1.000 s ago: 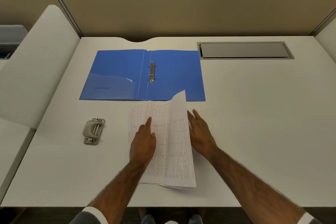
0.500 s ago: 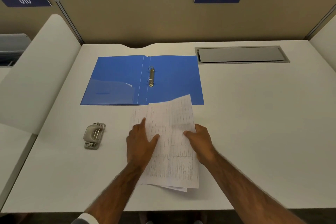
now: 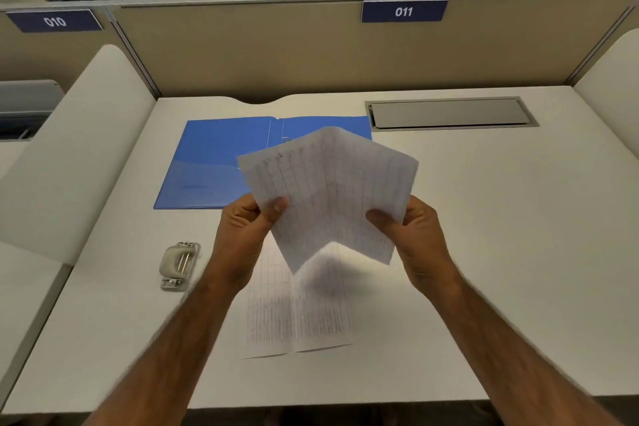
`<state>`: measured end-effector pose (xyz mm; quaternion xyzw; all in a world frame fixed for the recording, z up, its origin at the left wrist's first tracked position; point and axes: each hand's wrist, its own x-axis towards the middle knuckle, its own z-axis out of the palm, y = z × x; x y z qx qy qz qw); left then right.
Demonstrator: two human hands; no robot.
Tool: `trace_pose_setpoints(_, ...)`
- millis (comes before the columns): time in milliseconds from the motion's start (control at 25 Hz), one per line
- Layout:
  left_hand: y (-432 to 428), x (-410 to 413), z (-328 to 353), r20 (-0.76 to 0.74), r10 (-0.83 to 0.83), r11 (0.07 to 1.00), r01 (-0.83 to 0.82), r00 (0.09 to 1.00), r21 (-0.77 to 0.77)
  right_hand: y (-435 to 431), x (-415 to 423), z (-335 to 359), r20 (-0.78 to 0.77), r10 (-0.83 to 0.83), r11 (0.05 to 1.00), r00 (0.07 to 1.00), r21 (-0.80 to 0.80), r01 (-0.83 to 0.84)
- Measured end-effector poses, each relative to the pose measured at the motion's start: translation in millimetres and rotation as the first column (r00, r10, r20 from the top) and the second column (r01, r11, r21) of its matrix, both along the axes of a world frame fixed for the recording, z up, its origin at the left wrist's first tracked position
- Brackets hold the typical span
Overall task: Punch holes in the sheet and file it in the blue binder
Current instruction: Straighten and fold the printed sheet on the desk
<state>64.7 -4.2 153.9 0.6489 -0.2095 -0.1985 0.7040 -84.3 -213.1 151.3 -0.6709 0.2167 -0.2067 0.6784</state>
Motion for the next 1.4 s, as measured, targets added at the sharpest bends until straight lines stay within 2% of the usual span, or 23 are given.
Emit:
trace_pose_setpoints(120,-10,-17,-7,-0.005,0.024,0.988,-0.023,1.0,0.155,4,0,-12,-0.052,-0.006,0.999,0.999,0.031,0.007)
trace_pose_setpoints(240,-26,-29,-13,0.002,0.059,0.957,-0.057,0.998,0.284,6,3,-25,-0.168,-0.095,0.995,0.981,-0.027,0.092)
trace_pose_setpoints(400,-27,-26,-22,0.104,0.09,0.95,-0.117,0.99,0.29,-1,2,-21,-0.093,-0.111,0.992,0.989,-0.072,0.104)
trace_pose_setpoints(560,-39,-36,-33,0.021,0.068,0.927,-0.071,0.997,0.369,7,2,-29,-0.213,-0.08,0.995,0.974,-0.078,0.064)
trace_pose_setpoints(720,-38,-29,-30,0.147,0.103,0.894,-0.157,0.984,0.421,9,8,-26,-0.196,-0.135,0.99,0.971,-0.078,0.122)
trace_pose_setpoints(880,-8,-14,-51,0.11,0.147,0.819,-0.183,0.983,0.543,24,23,-38,-0.279,-0.02,0.999,0.96,-0.045,0.007)
trace_pose_setpoints(1040,18,-13,-89,0.11,0.144,0.724,-0.181,0.983,0.665,47,41,-75,-0.431,0.109,0.993,0.896,0.009,-0.117)
trace_pose_setpoints(1120,27,-11,-104,0.135,0.119,0.687,-0.18,0.984,0.704,53,50,-93,-0.514,0.137,0.982,0.847,-0.04,-0.183)
trace_pose_setpoints(1280,32,-7,-121,0.174,0.083,0.568,-0.19,0.981,0.801,55,57,-119,-0.631,0.089,0.914,0.77,-0.256,-0.315)
trace_pose_setpoints(1320,33,-6,-123,0.183,0.067,0.537,-0.19,0.981,0.822,53,56,-123,-0.661,0.04,0.879,0.75,-0.333,-0.341)
trace_pose_setpoints(1400,33,-4,-126,0.196,0.035,0.514,-0.186,0.98,0.837,47,56,-131,-0.695,-0.09,0.748,0.714,-0.52,-0.412)
